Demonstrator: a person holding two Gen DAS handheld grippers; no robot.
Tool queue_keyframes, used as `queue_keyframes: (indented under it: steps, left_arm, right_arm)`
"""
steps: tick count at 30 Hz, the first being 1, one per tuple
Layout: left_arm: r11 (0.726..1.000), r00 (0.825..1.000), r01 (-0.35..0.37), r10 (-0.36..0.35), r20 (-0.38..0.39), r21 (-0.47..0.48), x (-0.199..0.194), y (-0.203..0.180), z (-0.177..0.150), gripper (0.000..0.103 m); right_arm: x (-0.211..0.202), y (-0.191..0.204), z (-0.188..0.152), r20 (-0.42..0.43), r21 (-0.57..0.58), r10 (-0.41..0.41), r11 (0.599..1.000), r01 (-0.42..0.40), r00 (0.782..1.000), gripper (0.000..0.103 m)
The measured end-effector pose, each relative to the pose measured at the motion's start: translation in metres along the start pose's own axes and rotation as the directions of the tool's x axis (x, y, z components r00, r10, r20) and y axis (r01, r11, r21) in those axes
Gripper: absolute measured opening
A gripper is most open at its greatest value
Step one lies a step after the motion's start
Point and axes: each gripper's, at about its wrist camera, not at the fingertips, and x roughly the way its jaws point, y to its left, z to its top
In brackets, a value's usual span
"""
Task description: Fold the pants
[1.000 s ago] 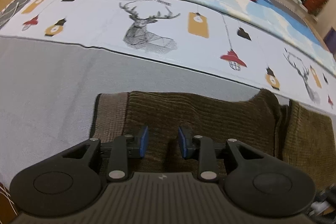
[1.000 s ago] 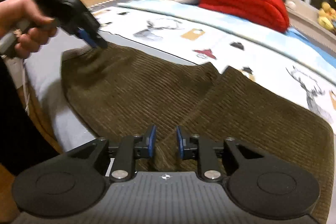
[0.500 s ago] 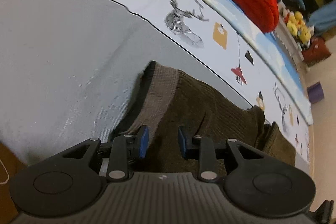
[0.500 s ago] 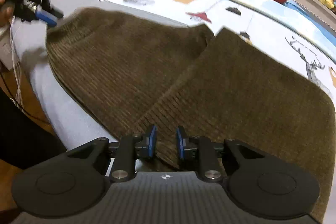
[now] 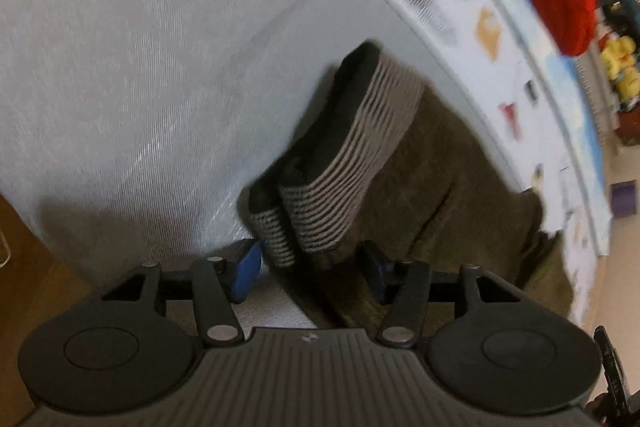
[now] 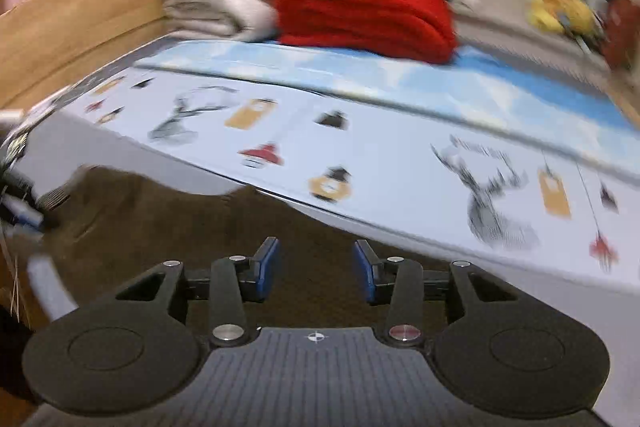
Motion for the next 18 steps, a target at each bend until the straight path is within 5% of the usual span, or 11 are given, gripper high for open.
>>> queue_keyframes:
  steps: [2,5,9,11,15,18]
  left_arm:
    - [1.000,1.000,0.003,-0.003,-0.002,-0.010,0.005,-0.003,0.002,0.062]
    - [1.000,1.000,-0.012,0.012,0.010,-0.010,0.008,-0.010,0.006,0.062]
    - [0.998,0.991,-0.045,0.039,0.125,0.046,-0.004,-0.031,0.004,0.034]
    - [0.984,0.970,-0.055,0.012,0.244,0.171,-0.022,-0.060,-0.004,0.030]
    - [0.907,0.906,0.015,-0.190,0.378,0.421,-0.051,-0.123,-0.036,0.028]
    - [0.788,0.865,0.057,-0.345,0.364,0.613,-0.056,-0.178,-0.072,0.026]
  right_arm:
    - [0.017,-0.005,-0.006,-0.083,0.018,-0.042,0.999,0.043,0.996,0.043]
    - [0.009,-0.006,-0.006,-0.015,0.004,-0.045,0.999,0.045,0.999,0.042]
    - [0.014,-0.016,-0.012,-0.053,0.022,-0.071,0.997,0.072,0.996,0.042]
    - [0.015,-0.020,-0.010,-0.047,0.044,-0.076,0.996,0.078,0.996,0.041]
    - [0.012,-0.038,-0.013,-0.054,0.122,-0.085,0.988,0.091,0.995,0.042]
    - [0.009,-0.053,-0.017,-0.048,0.183,-0.104,0.977,0.112,0.993,0.042]
